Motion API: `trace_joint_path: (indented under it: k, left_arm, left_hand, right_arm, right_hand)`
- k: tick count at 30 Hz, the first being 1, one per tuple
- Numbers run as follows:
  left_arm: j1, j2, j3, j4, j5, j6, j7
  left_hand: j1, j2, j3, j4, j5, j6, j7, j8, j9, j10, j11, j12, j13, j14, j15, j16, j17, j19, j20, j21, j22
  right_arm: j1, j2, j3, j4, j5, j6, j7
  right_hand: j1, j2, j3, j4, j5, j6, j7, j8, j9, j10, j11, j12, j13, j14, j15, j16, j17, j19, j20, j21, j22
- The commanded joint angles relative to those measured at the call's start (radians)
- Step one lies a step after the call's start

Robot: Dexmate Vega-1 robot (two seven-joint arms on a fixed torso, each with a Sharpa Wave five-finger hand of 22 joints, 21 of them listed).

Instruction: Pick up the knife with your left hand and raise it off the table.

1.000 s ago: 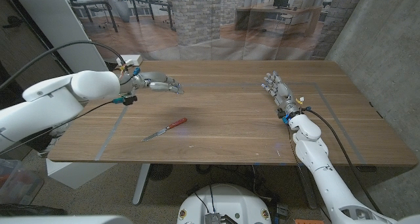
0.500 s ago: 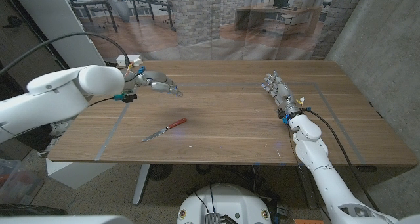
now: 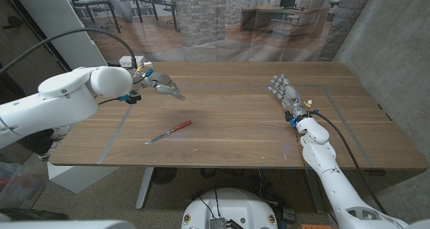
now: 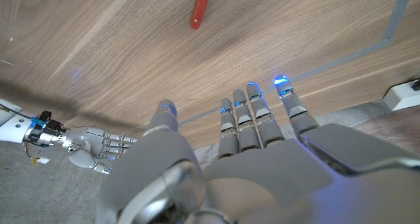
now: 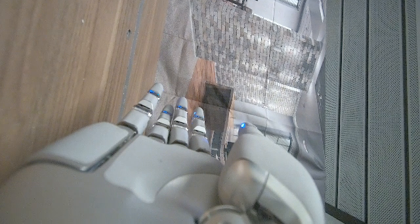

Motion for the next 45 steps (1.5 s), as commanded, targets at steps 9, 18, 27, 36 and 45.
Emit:
trace_joint_path:
  k: [9,18,27,36,45]
  left_arm:
    - [-0.155,-0.097,0.196,-0.020,0.350,0.084,-0.223]
    - [-0.189,-0.155,0.246,-0.006,0.508,0.074,-0.334]
    - [-0.203,-0.209,0.269,0.009,0.650,0.045,-0.450]
    - [-0.198,-0.267,0.269,0.024,0.780,0.005,-0.556]
    - [-0.175,-0.326,0.268,0.037,0.936,-0.048,-0.630]
  left_hand:
    - [0.012,-0.017,-0.001,-0.007,0.009,0.032,-0.009,0.010,0.002,0.027,-0.007,0.012,0.009,0.024,-0.010,0.013,0.006,0.019,-0.001,0.007,0.006]
    - [0.028,-0.023,0.002,-0.013,0.013,0.056,-0.012,0.016,0.002,0.041,-0.013,0.016,0.014,0.034,-0.015,0.017,0.008,0.025,-0.004,0.008,0.006]
    - [0.056,-0.044,0.001,-0.025,0.017,0.076,-0.019,0.020,0.002,0.049,-0.022,0.019,0.018,0.039,-0.022,0.020,0.008,0.031,-0.005,0.008,0.007]
    - [0.079,-0.086,-0.012,-0.029,0.024,0.103,-0.023,0.025,0.002,0.063,-0.030,0.023,0.023,0.049,-0.027,0.024,0.008,0.045,-0.008,0.010,0.007]
    - [0.121,-0.101,-0.010,-0.032,0.036,0.113,-0.033,0.023,0.003,0.080,-0.041,0.030,0.028,0.062,-0.038,0.030,0.010,0.062,-0.010,0.015,0.007]
  right_arm:
    - [0.024,0.015,0.011,0.053,0.006,0.025,0.021]
    - [0.029,0.020,0.017,0.065,0.011,0.036,0.026]
    - [0.032,0.023,0.021,0.073,0.013,0.042,0.031]
    - [0.033,0.026,0.024,0.079,0.016,0.045,0.033]
    - [0.030,0.029,0.029,0.084,0.021,0.051,0.038]
  right_hand:
    - [-0.014,-0.004,0.000,0.006,-0.002,0.008,0.003,-0.002,0.006,0.008,-0.004,0.000,0.006,0.008,-0.001,0.001,0.006,0.002,0.006,0.005,0.005]
    - [-0.018,-0.006,-0.001,0.007,-0.002,0.009,0.003,-0.003,0.006,0.009,-0.003,-0.001,0.006,0.009,0.000,0.001,0.006,0.002,0.006,0.005,0.005]
    - [-0.021,-0.007,-0.002,0.007,-0.002,0.011,0.004,-0.003,0.006,0.011,-0.002,-0.001,0.006,0.010,-0.001,0.001,0.005,0.004,0.006,0.005,0.005]
    - [-0.025,-0.008,-0.002,0.009,-0.002,0.016,0.005,-0.003,0.006,0.013,-0.003,-0.001,0.006,0.011,-0.002,0.001,0.005,0.005,0.006,0.006,0.005]
    - [-0.029,-0.009,-0.003,0.010,-0.001,0.019,0.005,-0.003,0.006,0.018,0.000,0.000,0.006,0.012,-0.001,0.001,0.005,0.005,0.007,0.006,0.005]
